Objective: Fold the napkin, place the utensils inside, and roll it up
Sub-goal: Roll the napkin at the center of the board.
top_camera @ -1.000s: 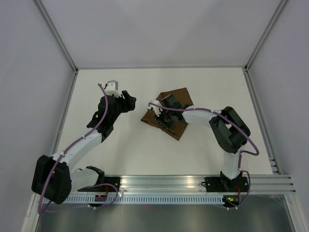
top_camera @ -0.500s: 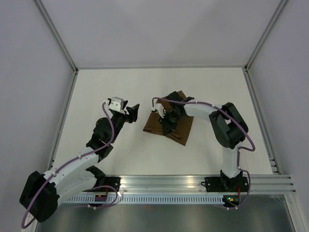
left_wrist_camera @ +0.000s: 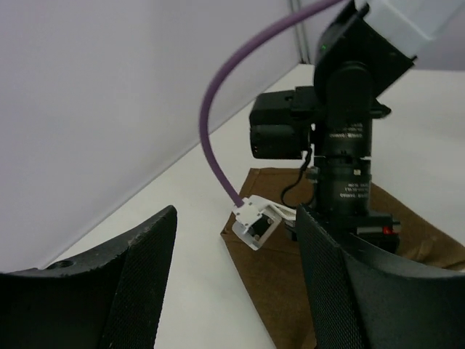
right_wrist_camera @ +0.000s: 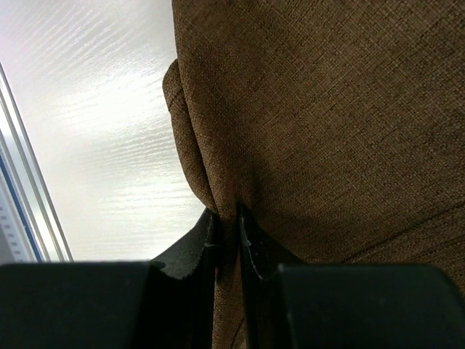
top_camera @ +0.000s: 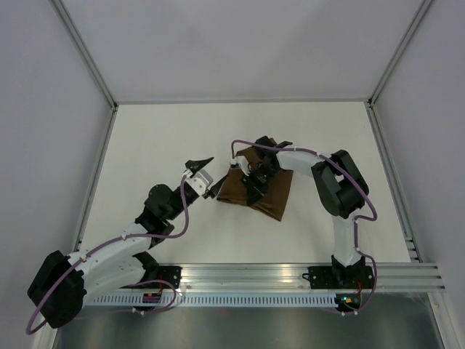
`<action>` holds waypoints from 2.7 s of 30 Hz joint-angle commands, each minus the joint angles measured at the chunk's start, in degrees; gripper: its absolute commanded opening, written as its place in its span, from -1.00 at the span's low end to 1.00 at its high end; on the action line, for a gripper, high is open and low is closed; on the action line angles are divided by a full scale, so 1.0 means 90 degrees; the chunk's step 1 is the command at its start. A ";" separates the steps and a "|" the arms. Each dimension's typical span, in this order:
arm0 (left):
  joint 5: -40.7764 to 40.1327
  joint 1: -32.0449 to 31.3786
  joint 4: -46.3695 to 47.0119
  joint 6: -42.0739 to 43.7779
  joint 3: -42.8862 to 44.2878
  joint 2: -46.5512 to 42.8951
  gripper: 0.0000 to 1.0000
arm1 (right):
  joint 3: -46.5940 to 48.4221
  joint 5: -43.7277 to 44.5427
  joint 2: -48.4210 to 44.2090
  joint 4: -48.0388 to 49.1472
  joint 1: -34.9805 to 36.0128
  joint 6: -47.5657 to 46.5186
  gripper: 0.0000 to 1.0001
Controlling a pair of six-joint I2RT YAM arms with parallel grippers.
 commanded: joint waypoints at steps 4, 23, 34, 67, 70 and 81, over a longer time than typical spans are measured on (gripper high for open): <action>0.0604 -0.0602 -0.1324 0.1453 0.0687 0.0641 0.39 | -0.0056 0.0387 0.0580 -0.0757 -0.0078 -0.0436 -0.91; 0.0319 -0.1746 -0.3444 0.2401 0.1820 0.2838 0.40 | 0.0257 0.0329 0.1108 -0.1314 -0.0332 -0.0651 -0.96; 0.0486 -0.1775 -0.3467 0.3123 0.1948 0.3894 0.43 | 0.0296 0.0348 0.1215 -0.1343 -0.0351 -0.0661 -0.98; -0.0022 -0.2048 -0.2801 0.3613 0.1850 0.4597 0.53 | 0.0560 0.0387 0.1420 -0.1519 -0.0410 -0.0661 -0.99; -0.0061 -0.2048 -0.2751 0.3593 0.1879 0.4724 0.52 | 0.0569 0.0397 0.1411 -0.1529 -0.0410 -0.0661 -0.99; 0.0104 -0.2019 -0.3337 0.3447 0.2172 0.4803 0.22 | 0.0667 0.0290 0.1089 -0.1675 -0.0410 -0.0729 -0.91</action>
